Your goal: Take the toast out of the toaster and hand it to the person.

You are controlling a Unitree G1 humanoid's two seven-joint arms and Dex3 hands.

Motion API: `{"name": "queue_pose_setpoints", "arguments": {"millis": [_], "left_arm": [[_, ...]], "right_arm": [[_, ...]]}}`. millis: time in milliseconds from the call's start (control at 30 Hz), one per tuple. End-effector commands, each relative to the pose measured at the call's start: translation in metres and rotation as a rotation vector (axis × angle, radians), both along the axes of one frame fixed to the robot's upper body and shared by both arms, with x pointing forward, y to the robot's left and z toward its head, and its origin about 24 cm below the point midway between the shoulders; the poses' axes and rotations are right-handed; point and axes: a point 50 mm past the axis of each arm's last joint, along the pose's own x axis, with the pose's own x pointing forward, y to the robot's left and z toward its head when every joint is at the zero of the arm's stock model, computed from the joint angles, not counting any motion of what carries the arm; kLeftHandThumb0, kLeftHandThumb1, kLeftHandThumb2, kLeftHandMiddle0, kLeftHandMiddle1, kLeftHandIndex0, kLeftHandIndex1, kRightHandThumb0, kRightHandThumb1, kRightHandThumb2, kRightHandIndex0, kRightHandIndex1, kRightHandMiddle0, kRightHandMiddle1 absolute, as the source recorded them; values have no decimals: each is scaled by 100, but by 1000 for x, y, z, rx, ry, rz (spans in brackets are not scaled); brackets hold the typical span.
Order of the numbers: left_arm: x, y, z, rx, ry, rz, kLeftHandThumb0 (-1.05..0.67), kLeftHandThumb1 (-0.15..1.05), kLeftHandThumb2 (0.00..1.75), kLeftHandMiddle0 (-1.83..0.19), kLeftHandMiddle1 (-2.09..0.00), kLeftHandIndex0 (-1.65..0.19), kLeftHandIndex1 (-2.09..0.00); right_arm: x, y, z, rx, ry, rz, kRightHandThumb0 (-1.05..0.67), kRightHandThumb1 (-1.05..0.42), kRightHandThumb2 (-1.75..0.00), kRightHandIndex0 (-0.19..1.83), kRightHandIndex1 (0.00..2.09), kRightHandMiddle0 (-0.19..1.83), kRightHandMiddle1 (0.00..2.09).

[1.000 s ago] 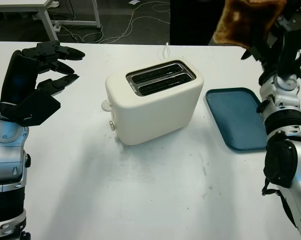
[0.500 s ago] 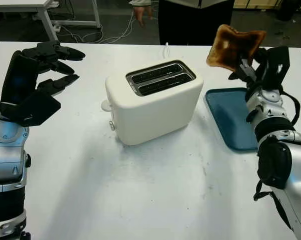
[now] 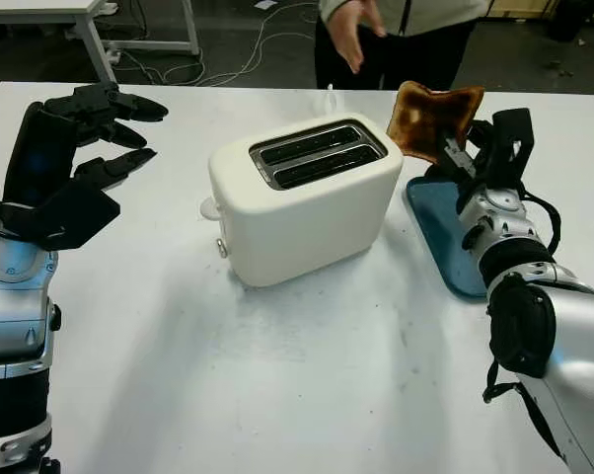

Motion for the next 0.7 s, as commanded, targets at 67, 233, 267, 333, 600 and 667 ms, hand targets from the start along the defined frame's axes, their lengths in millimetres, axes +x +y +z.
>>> {"name": "queue_pose_setpoints", "arguments": {"millis": [67, 233, 267, 333, 600, 667], "left_arm": [[-2, 0, -1, -18, 3, -1, 3, 89, 4, -64, -97, -71, -57], [-2, 0, -1, -20, 2, 0, 3, 89, 4, -64, -98, -70, -57], [-2, 0, -2, -23, 1, -2, 3, 89, 4, -63, -98, -70, -58], [-2, 0, -1, -14, -1, -1, 1, 88, 4, -63, -98, -70, -58], [-2, 0, -1, -4, 2, 3, 2, 88, 5, -64, -99, -70, -60], [-2, 0, -1, -2, 1, 4, 3, 88, 5, -63, -99, -70, -60]], "right_arm": [[3, 9, 1, 9, 22, 10, -20, -92, -44, 77, 175, 24, 175], [3, 11, 1, 9, 18, 24, -19, -92, -44, 77, 175, 36, 175], [3, 11, 1, 15, 15, 26, -18, -92, -44, 77, 175, 38, 175], [3, 12, 1, 30, 11, 24, -19, -92, -43, 78, 175, 42, 175], [4, 14, 1, 17, 19, 39, -21, -92, -47, 78, 175, 49, 175], [4, 15, 1, 37, 11, 43, -20, -92, -49, 79, 175, 49, 175]]}}
